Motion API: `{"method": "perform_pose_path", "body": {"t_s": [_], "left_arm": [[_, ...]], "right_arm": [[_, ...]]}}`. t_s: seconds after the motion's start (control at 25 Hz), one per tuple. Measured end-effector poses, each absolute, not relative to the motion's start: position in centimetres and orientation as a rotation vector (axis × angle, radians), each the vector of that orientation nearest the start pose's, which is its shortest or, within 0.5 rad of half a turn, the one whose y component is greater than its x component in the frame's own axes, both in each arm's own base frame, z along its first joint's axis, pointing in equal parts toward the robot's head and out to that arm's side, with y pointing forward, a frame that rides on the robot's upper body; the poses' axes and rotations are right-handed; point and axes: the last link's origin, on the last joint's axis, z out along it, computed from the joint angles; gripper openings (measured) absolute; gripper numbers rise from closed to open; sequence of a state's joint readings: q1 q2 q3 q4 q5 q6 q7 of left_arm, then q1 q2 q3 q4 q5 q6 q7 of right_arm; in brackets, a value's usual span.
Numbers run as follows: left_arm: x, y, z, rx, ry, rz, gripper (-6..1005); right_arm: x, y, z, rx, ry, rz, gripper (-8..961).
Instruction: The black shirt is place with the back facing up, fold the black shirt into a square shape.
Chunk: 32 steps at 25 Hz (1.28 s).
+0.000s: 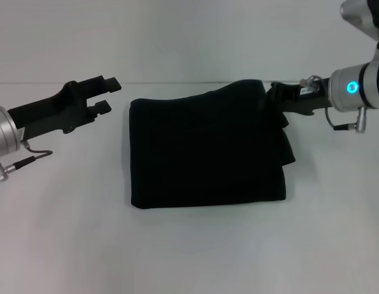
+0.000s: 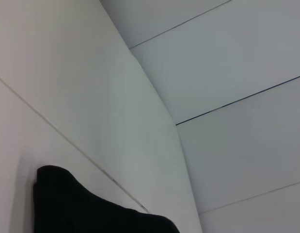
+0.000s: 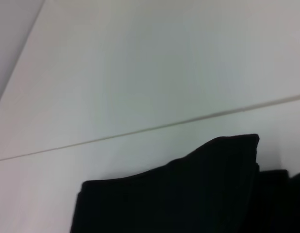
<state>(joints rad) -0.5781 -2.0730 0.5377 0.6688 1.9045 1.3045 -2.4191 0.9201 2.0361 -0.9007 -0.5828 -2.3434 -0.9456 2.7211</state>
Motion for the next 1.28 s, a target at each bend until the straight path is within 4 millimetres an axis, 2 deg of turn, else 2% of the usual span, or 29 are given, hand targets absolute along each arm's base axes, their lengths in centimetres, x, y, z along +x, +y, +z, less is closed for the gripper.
{"method": "perform_pose_path", "body": {"t_s": [0.4,0.6,0.88,1.28], "left_arm": [[-26.9,38.4,4.1,2.191,2.225,1.339,667],[-26.8,38.5,4.1,2.192,2.221,1.338,666],[-26.7,38.5,4.0,2.192,2.218,1.336,666],[-26.7,38.4,3.8,2.185,2.224,1.338,666]], "right_arm": [[18.6,45.9,0.4,-2.071,1.648,0.348,53],[18.9,45.3,1.3,-2.056,1.651,0.329,53],[21.1,44.8,-0.2,-2.019,1.693,0.286,54],[22.7,44.4,-1.5,-1.996,1.702,0.233,54]]}}
